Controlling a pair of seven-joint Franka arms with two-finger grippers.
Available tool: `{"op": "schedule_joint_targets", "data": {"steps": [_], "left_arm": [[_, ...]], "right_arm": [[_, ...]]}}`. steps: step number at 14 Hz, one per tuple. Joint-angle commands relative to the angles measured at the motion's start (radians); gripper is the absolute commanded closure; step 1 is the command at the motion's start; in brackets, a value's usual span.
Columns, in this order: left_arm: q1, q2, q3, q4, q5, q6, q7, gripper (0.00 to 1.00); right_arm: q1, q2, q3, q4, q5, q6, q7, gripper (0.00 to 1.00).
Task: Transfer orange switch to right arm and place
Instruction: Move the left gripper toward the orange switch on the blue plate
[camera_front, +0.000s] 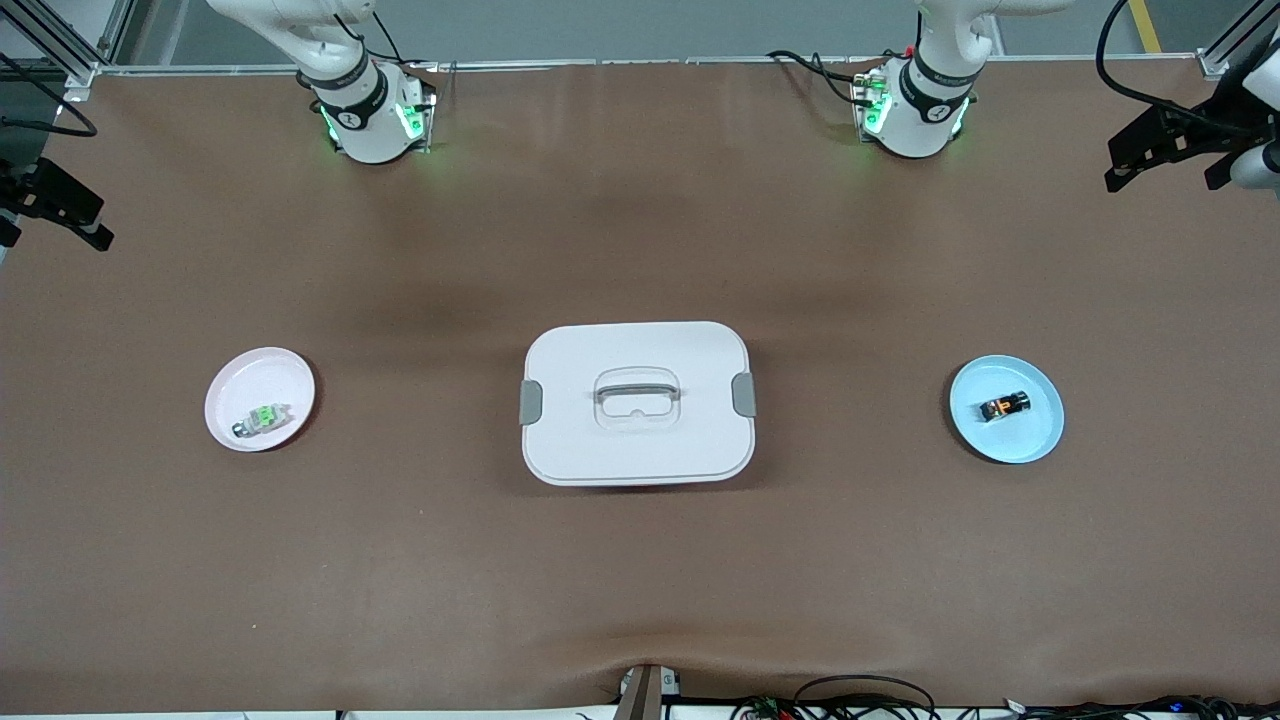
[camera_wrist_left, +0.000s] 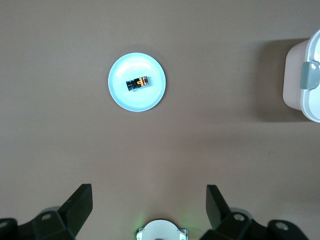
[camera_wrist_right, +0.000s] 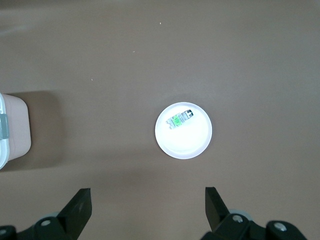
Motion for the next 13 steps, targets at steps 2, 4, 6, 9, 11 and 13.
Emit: {"op": "schedule_joint_targets", "data": {"steps": [2, 4, 6, 9, 11, 13], "left_arm": [[0.003, 0.014, -0.005, 0.028, 0.014, -0.019, 0.017, 0.00], [0.005, 0.015, -0.003, 0.028, 0.014, -0.019, 0.017, 0.00], [0.005, 0.028, -0.002, 0.028, 0.017, -0.019, 0.018, 0.00], [0.010, 0.073, 0.002, 0.045, 0.014, -0.019, 0.023, 0.00], [0.039, 0.114, 0.000, 0.045, 0.016, 0.007, 0.025, 0.00], [0.046, 0.155, 0.002, 0.039, 0.019, 0.051, 0.025, 0.00]], "right_arm": [[-0.001, -0.002, 0.002, 0.016, -0.001, -0.017, -0.002, 0.00], [-0.001, -0.002, 0.001, 0.021, -0.001, -0.025, -0.004, 0.00], [-0.001, -0.002, 0.001, 0.022, -0.001, -0.024, -0.004, 0.00], [-0.001, -0.001, 0.001, 0.022, -0.001, -0.025, -0.004, 0.00], [-0.001, 0.001, 0.001, 0.022, -0.001, -0.025, -0.004, 0.00], [-0.001, 0.001, 0.001, 0.022, -0.001, -0.025, -0.004, 0.00]]}}
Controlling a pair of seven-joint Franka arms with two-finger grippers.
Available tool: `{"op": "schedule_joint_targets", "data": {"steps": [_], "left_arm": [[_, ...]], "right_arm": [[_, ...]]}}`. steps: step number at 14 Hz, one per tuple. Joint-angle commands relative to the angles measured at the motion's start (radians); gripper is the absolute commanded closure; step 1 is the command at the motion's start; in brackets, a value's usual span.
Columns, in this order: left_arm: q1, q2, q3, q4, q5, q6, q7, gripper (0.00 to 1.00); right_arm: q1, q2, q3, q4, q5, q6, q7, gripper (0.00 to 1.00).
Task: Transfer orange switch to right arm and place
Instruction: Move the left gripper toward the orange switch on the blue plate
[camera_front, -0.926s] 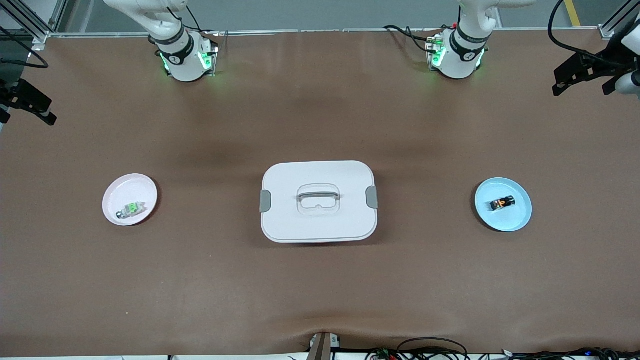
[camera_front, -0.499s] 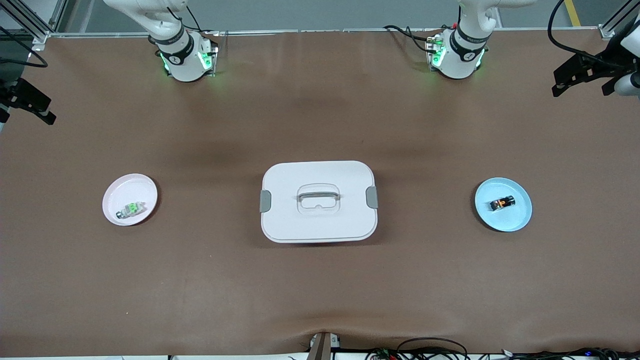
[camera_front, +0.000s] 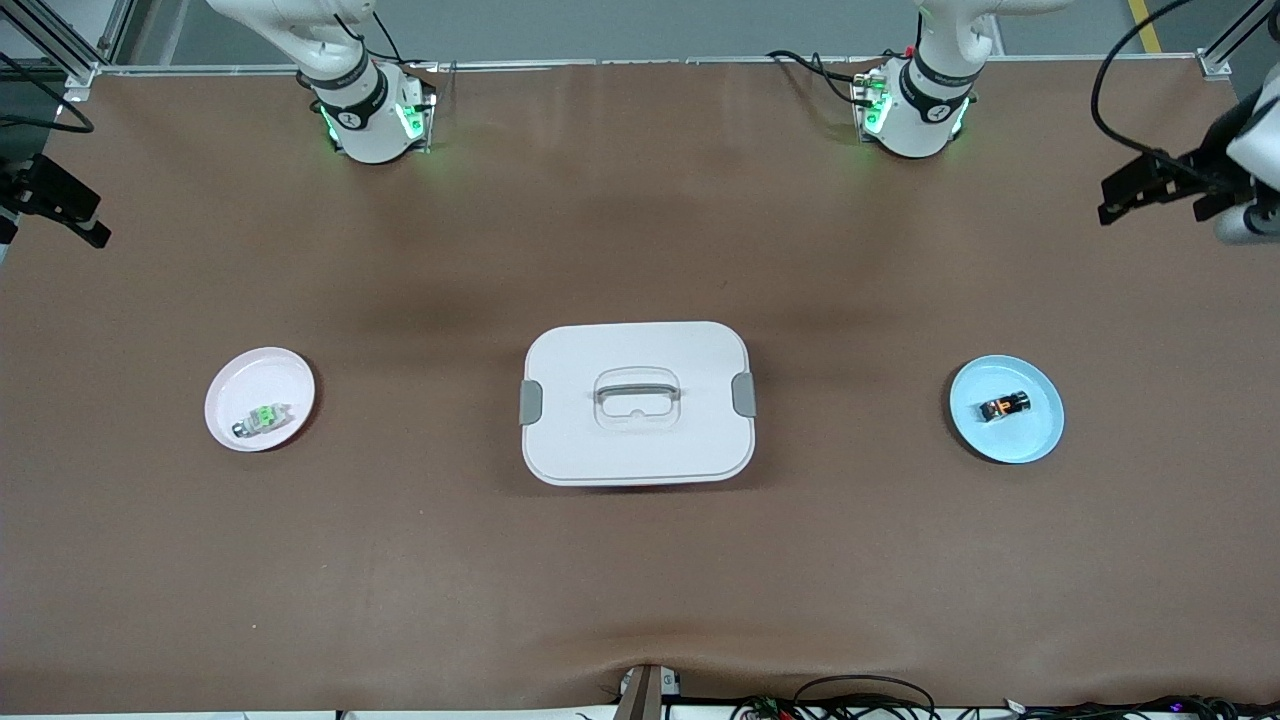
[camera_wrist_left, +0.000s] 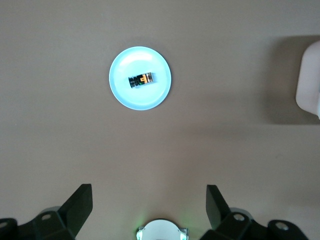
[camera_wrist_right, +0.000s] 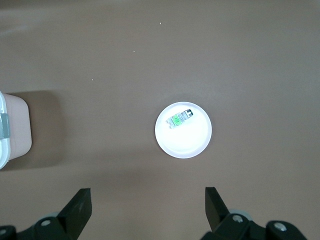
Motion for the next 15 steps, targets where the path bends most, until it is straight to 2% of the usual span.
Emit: {"op": "schedule_joint_targets", "data": {"steps": [1, 4, 11, 15], "left_arm": [[0.021, 0.081, -0.003, 0.030, 0.020, 0.041, 0.020, 0.00], [0.025, 0.140, -0.003, 0.012, 0.068, 0.115, 0.019, 0.00], [0.045, 0.226, -0.005, -0.098, 0.072, 0.305, 0.017, 0.00], [0.076, 0.224, -0.005, -0.205, 0.072, 0.405, 0.019, 0.00]], "right_arm": [[-0.001, 0.001, 0.001, 0.014, -0.001, -0.015, -0.004, 0.00], [-0.001, 0.001, 0.001, 0.016, -0.001, -0.015, -0.004, 0.00], [-0.001, 0.002, 0.001, 0.016, -0.001, -0.013, -0.005, 0.00], [-0.001, 0.002, 0.001, 0.016, -0.001, -0.013, -0.005, 0.00]]}}
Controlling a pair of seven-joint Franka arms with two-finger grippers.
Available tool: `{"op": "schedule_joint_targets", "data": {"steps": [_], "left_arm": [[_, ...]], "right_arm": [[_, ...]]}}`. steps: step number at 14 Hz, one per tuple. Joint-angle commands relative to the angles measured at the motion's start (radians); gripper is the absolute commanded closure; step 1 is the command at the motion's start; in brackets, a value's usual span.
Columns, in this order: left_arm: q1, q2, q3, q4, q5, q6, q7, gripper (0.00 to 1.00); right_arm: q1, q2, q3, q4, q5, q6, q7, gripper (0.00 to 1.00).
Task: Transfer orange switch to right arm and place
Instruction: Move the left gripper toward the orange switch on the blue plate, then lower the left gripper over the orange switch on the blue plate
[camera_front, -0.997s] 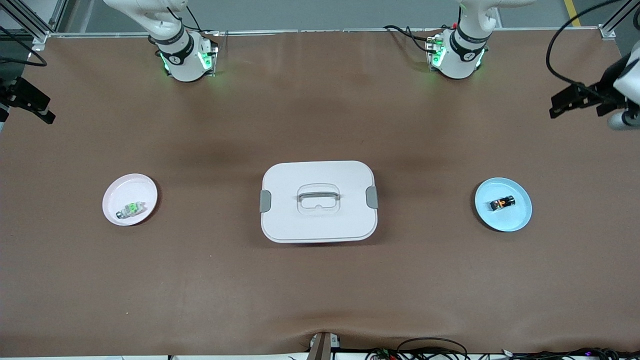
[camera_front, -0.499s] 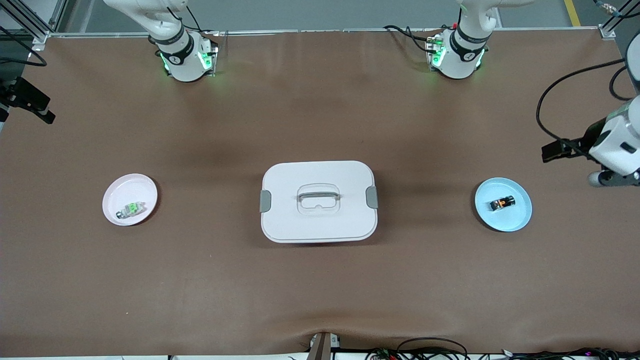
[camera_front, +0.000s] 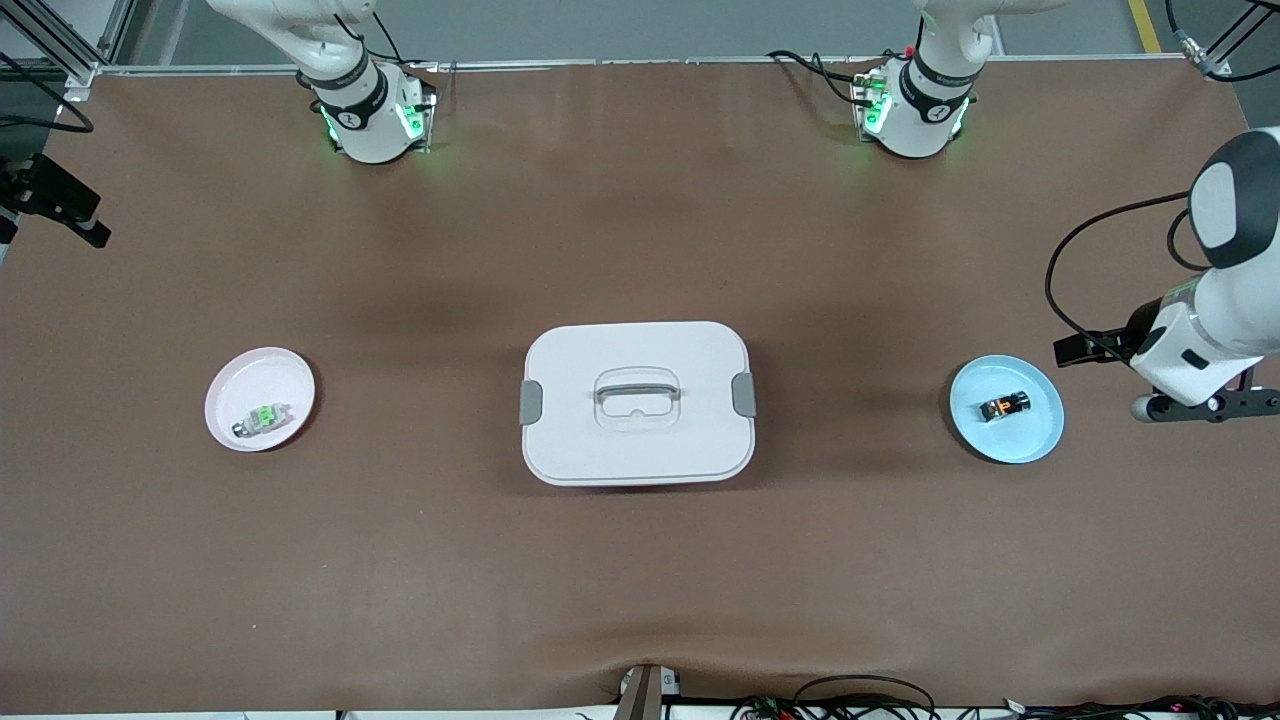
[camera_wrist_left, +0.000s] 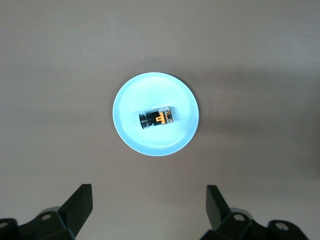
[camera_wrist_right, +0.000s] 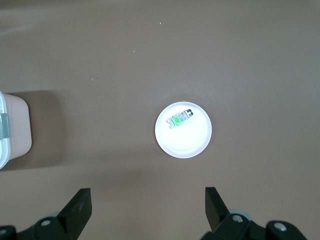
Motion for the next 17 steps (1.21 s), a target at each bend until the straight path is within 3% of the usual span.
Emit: {"op": "schedule_joint_targets", "data": {"steps": [1, 11, 17], "left_arm": [[0.020, -0.030, -0.006, -0.095, 0.017, 0.074, 0.016, 0.00], [0.040, -0.018, -0.004, -0.282, 0.017, 0.282, 0.001, 0.00], [0.042, 0.020, -0.004, -0.391, 0.017, 0.485, -0.027, 0.00]], "right_arm": [[-0.001, 0.002, 0.001, 0.015, -0.001, -0.013, -0.005, 0.00], [-0.001, 0.002, 0.001, 0.015, -0.001, -0.013, -0.005, 0.00], [-0.001, 0.004, 0.001, 0.015, -0.001, -0.013, -0.005, 0.00]]}}
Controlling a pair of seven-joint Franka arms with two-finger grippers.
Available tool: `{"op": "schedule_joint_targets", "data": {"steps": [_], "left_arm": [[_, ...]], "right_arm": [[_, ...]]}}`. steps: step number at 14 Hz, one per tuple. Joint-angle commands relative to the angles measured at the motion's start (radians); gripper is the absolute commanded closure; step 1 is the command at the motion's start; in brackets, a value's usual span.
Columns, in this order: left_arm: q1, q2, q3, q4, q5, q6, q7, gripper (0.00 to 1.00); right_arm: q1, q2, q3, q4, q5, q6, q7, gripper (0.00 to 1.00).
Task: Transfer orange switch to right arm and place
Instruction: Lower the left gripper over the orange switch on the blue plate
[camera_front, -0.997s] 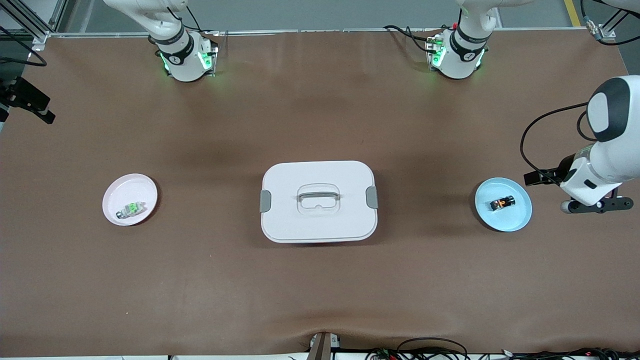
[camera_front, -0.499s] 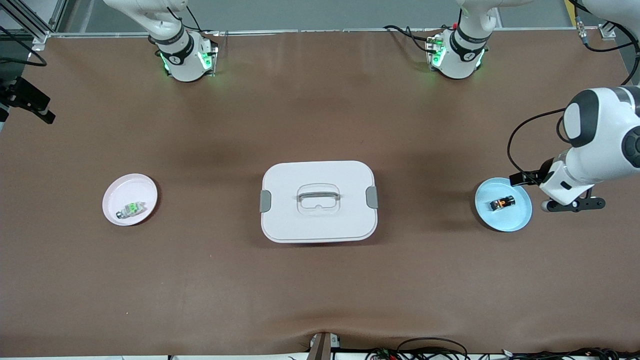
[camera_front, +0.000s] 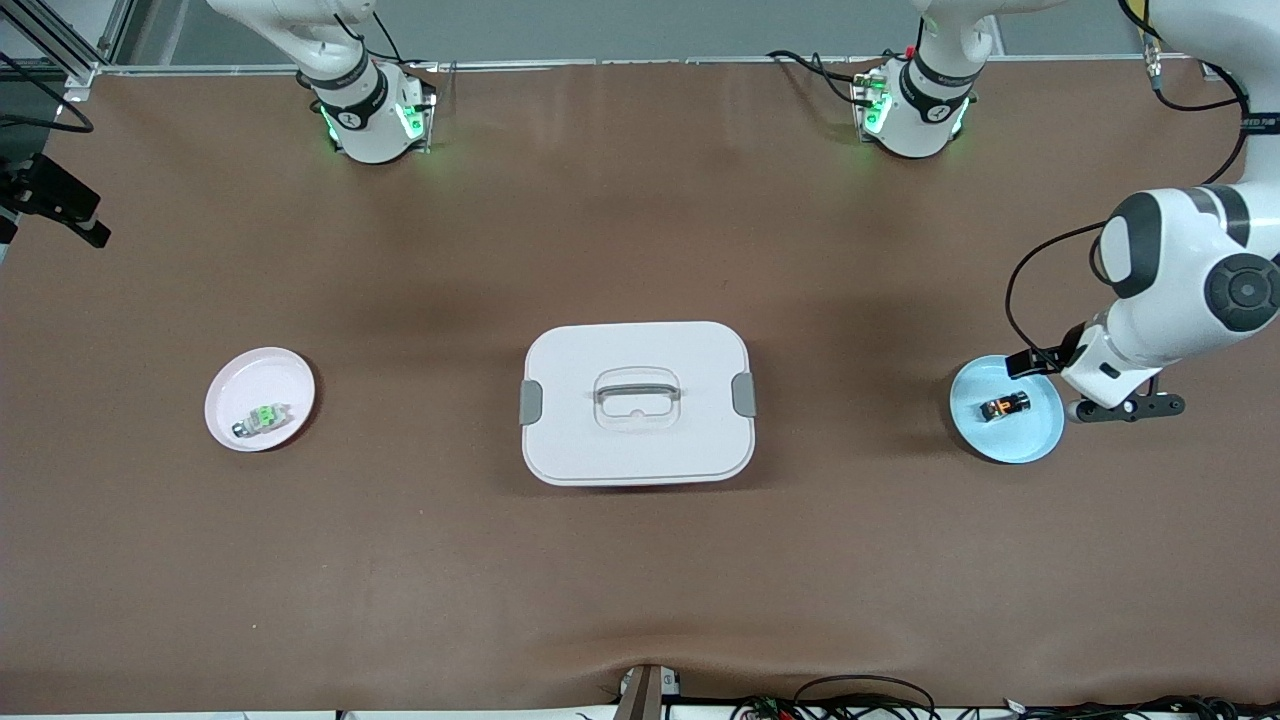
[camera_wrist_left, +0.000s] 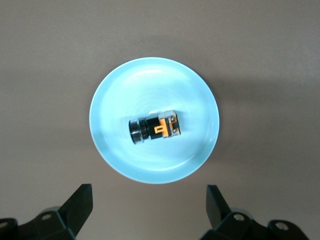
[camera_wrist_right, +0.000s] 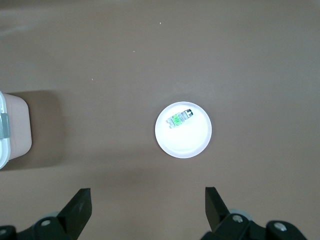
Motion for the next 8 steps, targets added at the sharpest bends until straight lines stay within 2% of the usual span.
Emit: {"op": "schedule_joint_targets", "data": {"steps": [1, 8], "left_arm": [[0.006, 0.015, -0.004, -0.032, 0.016, 0.071, -0.018, 0.00], [0.006, 0.116, -0.001, -0.031, 0.016, 0.204, -0.021, 0.00]], "right_arm": [[-0.001, 0.007, 0.001, 0.015, -0.002, -0.013, -0.004, 0.00], [-0.001, 0.010, 0.001, 0.015, -0.001, -0.013, -0.005, 0.00]]}}
